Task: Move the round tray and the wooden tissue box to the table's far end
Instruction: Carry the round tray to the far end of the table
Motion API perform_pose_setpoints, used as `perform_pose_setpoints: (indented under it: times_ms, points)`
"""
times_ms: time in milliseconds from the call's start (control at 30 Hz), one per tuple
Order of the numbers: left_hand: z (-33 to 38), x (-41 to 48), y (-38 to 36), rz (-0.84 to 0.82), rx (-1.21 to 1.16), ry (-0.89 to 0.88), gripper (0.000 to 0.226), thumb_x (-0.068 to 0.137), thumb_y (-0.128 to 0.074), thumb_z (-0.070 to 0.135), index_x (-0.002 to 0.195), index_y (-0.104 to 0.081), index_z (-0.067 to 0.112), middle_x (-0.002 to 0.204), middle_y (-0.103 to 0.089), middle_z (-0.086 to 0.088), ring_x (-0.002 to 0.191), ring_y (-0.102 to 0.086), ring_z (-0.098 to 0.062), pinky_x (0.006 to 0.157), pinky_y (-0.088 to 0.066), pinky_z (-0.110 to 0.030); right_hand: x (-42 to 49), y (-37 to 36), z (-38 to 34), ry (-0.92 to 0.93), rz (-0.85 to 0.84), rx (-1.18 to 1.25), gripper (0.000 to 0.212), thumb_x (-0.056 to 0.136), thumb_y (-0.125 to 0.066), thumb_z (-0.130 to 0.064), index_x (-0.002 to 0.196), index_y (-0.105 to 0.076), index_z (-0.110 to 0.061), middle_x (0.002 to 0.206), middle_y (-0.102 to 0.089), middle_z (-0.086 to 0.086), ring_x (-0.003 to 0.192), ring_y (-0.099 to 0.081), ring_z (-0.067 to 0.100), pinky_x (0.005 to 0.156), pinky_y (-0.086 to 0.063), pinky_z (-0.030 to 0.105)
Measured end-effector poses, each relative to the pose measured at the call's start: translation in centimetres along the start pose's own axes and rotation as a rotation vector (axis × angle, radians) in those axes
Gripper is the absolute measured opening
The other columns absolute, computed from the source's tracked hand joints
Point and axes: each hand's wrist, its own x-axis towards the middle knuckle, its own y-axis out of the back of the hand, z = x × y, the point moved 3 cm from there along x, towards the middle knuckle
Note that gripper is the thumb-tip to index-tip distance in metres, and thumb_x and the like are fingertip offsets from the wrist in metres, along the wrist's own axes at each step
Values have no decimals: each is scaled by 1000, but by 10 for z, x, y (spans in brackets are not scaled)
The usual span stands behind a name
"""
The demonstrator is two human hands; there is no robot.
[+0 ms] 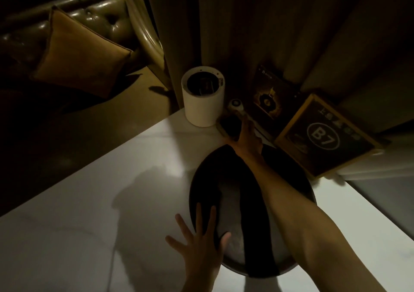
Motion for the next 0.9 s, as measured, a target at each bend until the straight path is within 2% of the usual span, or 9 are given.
perform_pose_setpoints:
  times_ms: [133,200,267,367,500,600,667,767,900]
  points:
    - [5,-4,6,-19,-38,7,77,76,-31,81,142,-37,43,154,-40,-3,135,-28,-59,86,-22,-89,-1,0,3,26,-48,41,110,80,-68,-56,155,7,-26,166,-2,8,150,-15,29,115,-28,55]
    - [5,-7,5,-23,-34,-10,78,75,-31,81,143,-35,43,155,-38,-3,136,-27,-59,88,-20,-88,-20,7,5,66,-16,72,109,82,-63,-59,154,10,-23,165,4,9,152,-6,29,117,-25,55]
    - [5,-9,3,-52,-12,-21,81,75,-31,82,145,-32,42,157,-35,-4,137,-23,-59,90,-17,-88,-62,18,18,88,107,53,100,85,-53,-66,155,6,-23,165,0,11,152,-5,30,120,-20,54]
    - [4,-8,2,-76,-3,0,84,73,-29,84,147,-26,43,159,-29,-4,139,-18,-58,90,-15,-88,-160,35,62,57,299,-104,77,92,-42,-60,155,-11,-29,163,-20,10,150,-13,33,117,-21,60]
    - [-3,-8,-8,-75,-46,14,84,75,-26,85,143,12,55,162,15,6,143,19,-49,97,0,-86,-280,27,132,-125,110,-323,66,90,-27,-67,151,-10,-48,165,-11,1,149,1,43,107,-16,74]
    - [-4,-11,-9,-68,-102,-2,84,76,-27,84,137,25,58,161,17,10,145,19,-47,99,4,-84,-309,19,160,-220,-10,-349,65,87,-17,-72,149,-7,-54,165,-12,0,145,-7,50,107,-23,73]
    - [-3,-12,-7,-61,-99,-4,81,75,-21,85,138,22,58,162,15,11,145,17,-48,98,4,-86,-309,18,162,-255,-27,-328,62,90,-20,-68,149,-5,-54,165,-11,-1,143,-9,53,110,-18,71]
    - [-3,-14,-2,-54,-104,-15,83,69,-10,88,142,14,57,162,15,13,145,14,-49,98,1,-86,-306,17,158,-290,-73,-319,60,96,-28,-60,149,-2,-52,166,-3,-4,146,2,52,114,-7,69]
    - [-1,-13,4,-76,-118,-12,87,64,-7,91,143,7,57,163,10,12,145,10,-49,97,0,-85,-305,22,156,-288,-109,-354,60,97,-28,-59,151,-4,-49,166,-1,-3,145,6,53,114,-5,69]
